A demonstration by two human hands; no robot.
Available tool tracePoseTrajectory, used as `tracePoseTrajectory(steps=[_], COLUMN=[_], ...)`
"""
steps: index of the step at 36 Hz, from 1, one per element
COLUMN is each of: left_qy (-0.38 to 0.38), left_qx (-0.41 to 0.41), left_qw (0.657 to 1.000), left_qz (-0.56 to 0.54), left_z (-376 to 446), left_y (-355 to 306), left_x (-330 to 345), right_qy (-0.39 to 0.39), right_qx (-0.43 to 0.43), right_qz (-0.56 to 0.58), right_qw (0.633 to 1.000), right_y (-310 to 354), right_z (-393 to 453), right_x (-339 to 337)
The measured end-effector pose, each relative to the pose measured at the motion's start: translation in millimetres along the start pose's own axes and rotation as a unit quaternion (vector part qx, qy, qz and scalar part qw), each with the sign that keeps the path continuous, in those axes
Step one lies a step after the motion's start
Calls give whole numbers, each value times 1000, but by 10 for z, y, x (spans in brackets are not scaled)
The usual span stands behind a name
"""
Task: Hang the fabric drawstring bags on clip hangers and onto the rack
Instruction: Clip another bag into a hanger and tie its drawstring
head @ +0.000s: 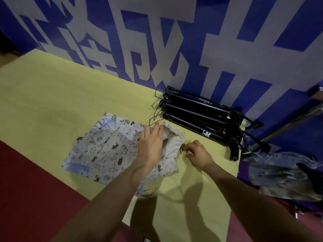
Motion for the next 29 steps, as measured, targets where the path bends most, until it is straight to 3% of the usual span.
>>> tracePoseTrajectory(steps=[9,14,19,24,29], left_qy=[10,13,-5,-6,33], left_qx=[40,32,65,63,67], left_qw=[996,996,997,995,989], left_qz=[-74,-86,-45,-74,-125], left_z=[-25,-13,31,75,123], left_y=[-74,-61,-40,-27,38], left_x=[11,-12,-104,-238,-345], right_qy=[-23,-91,-201,-295,-271], right_qx=[19,43,12,-49,-115], right_qz=[-3,74,114,121,62], right_qw=[1000,992,973,947,954], right_y=[-45,1,219,652,1022], right_z=[-41,-164,-302,-397,-382], right_x=[9,-130,-427,-727,-764])
Point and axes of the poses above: each hand's wrist, its own z-axis towards the middle knuckle, its own x-axis out of the palm, y = z × x, the point moved 5 cm from there along z, towards the middle knuckle, and after that the axes turned 6 degrees about -x, right-handed, at the moved point
